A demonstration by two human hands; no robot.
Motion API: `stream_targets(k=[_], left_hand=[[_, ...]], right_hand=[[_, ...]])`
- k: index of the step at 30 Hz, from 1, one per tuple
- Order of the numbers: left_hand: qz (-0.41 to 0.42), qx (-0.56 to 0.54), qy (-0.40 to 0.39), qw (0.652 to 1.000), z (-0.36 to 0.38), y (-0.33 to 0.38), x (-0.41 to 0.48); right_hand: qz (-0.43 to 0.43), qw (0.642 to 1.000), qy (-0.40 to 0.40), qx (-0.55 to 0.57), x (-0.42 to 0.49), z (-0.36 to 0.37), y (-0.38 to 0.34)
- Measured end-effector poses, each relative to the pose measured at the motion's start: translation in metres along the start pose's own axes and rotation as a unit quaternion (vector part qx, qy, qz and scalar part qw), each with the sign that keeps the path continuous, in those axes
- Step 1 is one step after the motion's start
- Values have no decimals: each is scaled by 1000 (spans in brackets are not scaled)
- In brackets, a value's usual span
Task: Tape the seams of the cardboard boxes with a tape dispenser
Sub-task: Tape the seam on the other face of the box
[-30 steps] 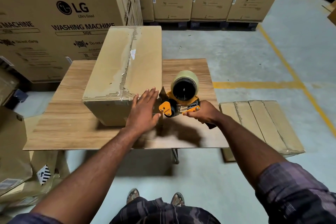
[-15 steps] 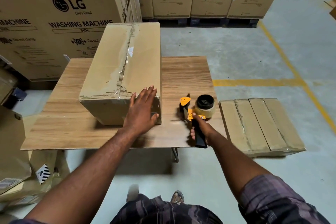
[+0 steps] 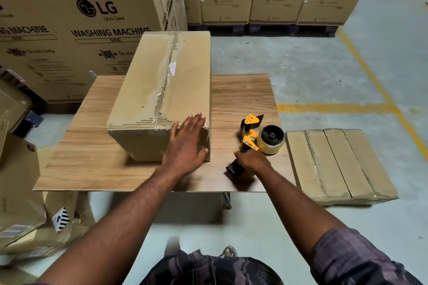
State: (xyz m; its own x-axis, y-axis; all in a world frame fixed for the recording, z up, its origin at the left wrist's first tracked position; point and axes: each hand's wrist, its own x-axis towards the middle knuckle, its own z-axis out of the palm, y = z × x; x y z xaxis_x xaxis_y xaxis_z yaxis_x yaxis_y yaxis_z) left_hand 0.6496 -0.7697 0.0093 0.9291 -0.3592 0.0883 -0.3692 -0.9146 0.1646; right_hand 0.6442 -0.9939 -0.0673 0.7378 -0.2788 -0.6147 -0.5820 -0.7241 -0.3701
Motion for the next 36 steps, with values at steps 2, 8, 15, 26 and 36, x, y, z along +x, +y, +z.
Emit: stream_targets(k=[2,8,15,26,36], left_hand=[[4,2,3,1000,1,0,0],[7,-8,-12,1000,-3,-1,1],[9,-21,-32,999,-9,-5,3],[54,-86,-24,995,-31,-29,24],[99,-127,37,986,-16,-53,45]], right_hand=[[-35,996,69,-54,-13,-3,-10],[-211,822,-11,528,-37,20,-72],[-242,831,98,492,-51,66,-98],[-291,884,149,333,-42,68,-83],[-331,855,155,369,-54,18,-103]])
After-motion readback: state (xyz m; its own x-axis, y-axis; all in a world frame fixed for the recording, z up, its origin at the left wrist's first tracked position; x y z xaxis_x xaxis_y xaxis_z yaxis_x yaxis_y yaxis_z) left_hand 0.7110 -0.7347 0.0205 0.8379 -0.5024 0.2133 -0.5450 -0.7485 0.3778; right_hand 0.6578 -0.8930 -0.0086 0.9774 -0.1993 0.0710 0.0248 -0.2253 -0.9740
